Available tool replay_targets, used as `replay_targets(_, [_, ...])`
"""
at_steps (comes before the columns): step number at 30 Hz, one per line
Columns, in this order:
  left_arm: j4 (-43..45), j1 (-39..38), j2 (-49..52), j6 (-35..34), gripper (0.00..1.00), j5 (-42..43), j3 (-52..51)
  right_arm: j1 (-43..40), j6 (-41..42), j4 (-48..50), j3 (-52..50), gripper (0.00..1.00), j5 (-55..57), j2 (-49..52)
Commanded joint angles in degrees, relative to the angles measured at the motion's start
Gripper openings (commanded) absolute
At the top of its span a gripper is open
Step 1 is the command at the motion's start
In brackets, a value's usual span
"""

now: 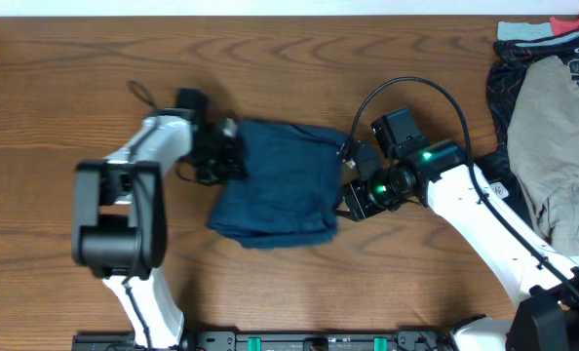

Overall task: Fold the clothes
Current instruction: 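Carry the folded shorts left with the left gripper and drop them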

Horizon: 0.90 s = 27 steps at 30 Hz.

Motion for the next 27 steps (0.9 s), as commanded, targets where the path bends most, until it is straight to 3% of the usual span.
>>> replay_targets(1, [0.2,9.2,-6.4,-2.2,0.06,-7.2,1.8,0.5,0.4,-0.3,0.4,0.38,1.7,0.0])
replay_targets(9, [3.9,33.0,-19.0,-15.0,0.06,-7.2,4.1,0.4,0.4,-0.7,0.4,0.38,2.5,0.0])
replay_targets(10, [3.7,36.1,-19.9,-18.1,0.3,-7.1,4.1,0.4,0.4,-0.7,0.4,0.38,2.5,0.0])
replay_targets(11, [3.2,38.5,-20.5,-21.1,0.84,-6.7,4.1,0.4,0.4,-0.7,0.4,0.39,2.5,0.0])
replay_targets(12, [2.4,40.8,-20.8,-24.0,0.98,-6.5,4.1,0.4,0.4,-0.7,0.4,0.39,2.6,0.0])
replay_targets(19, [-6.5,45.4,-20.7,-26.7,0.98,-6.8,3.8,0.4,0.4,0.2,0.4,0.39,2.6,0.0])
replay_targets(27, [-7.9,37.4,-20.7,-23.7,0.98,-6.8,3.8,0.4,0.4,0.3,0.4,0.4,2.6,0.0])
